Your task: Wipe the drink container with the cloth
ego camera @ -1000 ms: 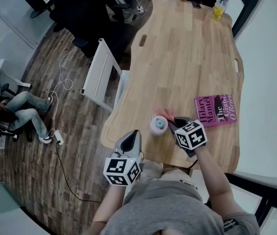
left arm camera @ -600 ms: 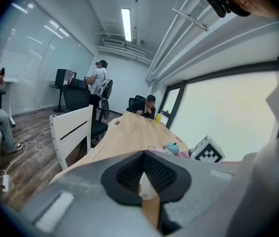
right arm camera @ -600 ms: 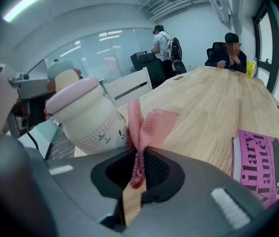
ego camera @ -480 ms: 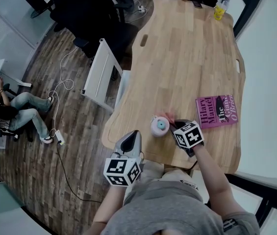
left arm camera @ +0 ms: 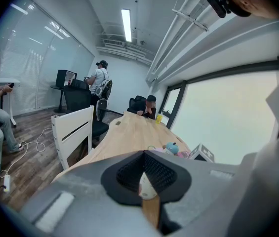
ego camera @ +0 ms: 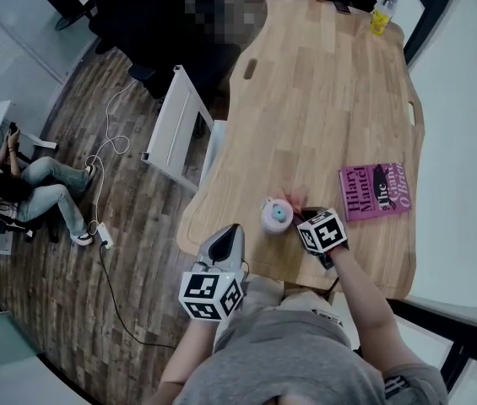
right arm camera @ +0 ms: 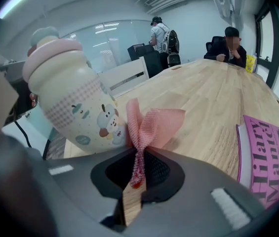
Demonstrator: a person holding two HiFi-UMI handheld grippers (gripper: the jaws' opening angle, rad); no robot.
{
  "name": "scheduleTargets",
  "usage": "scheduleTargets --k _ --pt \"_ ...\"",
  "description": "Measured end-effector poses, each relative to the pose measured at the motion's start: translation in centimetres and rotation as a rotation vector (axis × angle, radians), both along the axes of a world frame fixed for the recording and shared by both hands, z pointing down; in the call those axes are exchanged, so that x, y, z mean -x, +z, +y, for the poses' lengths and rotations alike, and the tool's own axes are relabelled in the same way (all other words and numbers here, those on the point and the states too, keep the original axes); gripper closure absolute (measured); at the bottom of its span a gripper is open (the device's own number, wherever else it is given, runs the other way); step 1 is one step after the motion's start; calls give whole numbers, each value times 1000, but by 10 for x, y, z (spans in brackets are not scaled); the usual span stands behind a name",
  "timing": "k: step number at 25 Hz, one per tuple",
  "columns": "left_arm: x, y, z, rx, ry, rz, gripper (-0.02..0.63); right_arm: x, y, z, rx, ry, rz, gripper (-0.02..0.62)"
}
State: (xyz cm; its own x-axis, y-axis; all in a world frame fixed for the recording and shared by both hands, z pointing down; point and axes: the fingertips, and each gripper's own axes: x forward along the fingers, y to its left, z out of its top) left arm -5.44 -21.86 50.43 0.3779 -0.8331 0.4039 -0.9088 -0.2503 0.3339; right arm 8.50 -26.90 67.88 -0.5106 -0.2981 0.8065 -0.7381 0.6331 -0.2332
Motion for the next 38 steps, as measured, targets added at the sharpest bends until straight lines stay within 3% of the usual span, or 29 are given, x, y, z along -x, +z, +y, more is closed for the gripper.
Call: scheduleTargets --k 14,26,38 --pt "-3 -8 12 -25 10 0 603 -12 -19 4 -86 69 -2 571" --pt "-10 -22 30 -64 13 5 603 -31 -100 9 -265 170 -96 571" --pt "-19 -28 48 -88 27 9 603 -33 -175 29 -399 182 -193 571"
